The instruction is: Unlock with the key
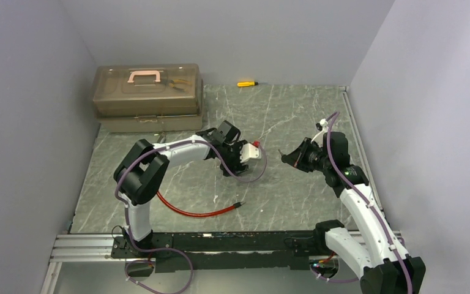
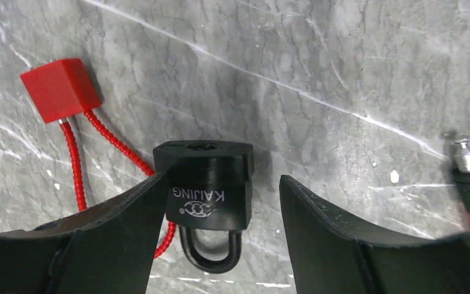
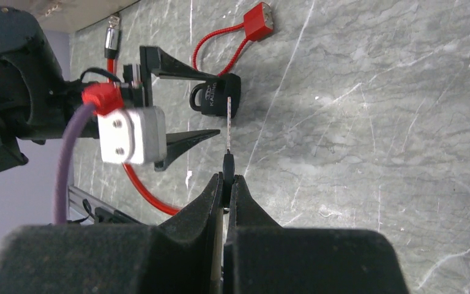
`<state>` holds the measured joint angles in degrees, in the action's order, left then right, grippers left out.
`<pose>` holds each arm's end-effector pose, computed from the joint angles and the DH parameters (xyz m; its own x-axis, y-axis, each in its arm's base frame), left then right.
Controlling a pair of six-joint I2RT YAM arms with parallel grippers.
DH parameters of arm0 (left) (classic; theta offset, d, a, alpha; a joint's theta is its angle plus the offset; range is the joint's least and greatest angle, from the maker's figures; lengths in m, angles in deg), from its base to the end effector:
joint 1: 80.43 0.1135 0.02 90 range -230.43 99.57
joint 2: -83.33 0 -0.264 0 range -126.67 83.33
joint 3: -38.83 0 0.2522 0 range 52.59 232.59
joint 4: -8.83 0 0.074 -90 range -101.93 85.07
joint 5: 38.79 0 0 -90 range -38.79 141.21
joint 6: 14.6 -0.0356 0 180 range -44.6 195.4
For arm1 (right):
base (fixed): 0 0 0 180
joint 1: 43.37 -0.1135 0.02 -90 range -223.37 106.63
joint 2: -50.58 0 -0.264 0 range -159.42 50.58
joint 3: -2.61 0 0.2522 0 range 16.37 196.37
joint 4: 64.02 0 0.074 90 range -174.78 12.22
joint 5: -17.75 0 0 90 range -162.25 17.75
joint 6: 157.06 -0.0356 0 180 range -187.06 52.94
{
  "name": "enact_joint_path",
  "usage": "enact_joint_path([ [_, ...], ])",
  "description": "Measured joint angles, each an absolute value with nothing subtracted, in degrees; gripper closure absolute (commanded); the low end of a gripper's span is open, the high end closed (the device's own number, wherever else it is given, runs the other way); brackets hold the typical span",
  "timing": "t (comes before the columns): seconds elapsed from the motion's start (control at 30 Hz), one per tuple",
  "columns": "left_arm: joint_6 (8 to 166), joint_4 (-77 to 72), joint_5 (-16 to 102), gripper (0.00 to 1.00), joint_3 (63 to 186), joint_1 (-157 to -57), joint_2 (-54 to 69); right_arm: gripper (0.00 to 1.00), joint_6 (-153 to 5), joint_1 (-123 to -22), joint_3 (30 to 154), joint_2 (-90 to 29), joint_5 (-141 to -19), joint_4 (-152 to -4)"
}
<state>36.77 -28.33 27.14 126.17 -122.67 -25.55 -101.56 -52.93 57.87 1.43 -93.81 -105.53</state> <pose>0.2829 -0.2765 0.1797 -0.0131 0.7818 -0.6234 0.9969 0.0582 0.0521 0.1807 0.0437 0.2780 -0.7256 0.4120 -0.5512 -0.0472 0.7693 0.6371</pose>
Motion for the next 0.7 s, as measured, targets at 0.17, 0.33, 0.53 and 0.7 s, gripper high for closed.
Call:
enact_joint_path([
  [0.17, 27.9, -23.1, 27.5, 0.31, 120.4, -124.6, -23.0, 1.00, -101.6, -52.9, 57.9, 1.7, -93.8, -105.5],
  [0.33, 20.6, -22.2, 26.5, 0.39, 117.5, -126.2, -21.4, 1.00, -101.6, -52.9, 57.9, 1.9, -93.8, -105.6],
  [0.53, 16.0, -23.4, 25.4, 0.42, 115.7, -126.4, -19.6, 1.00, -101.6, -52.9, 57.9, 2.3, -93.8, -105.6],
  [0.7, 15.0, -25.8, 24.3, 0.39, 112.9, -126.4, -16.7, 1.00, -101.6, -52.9, 57.9, 2.3, -93.8, -105.6],
])
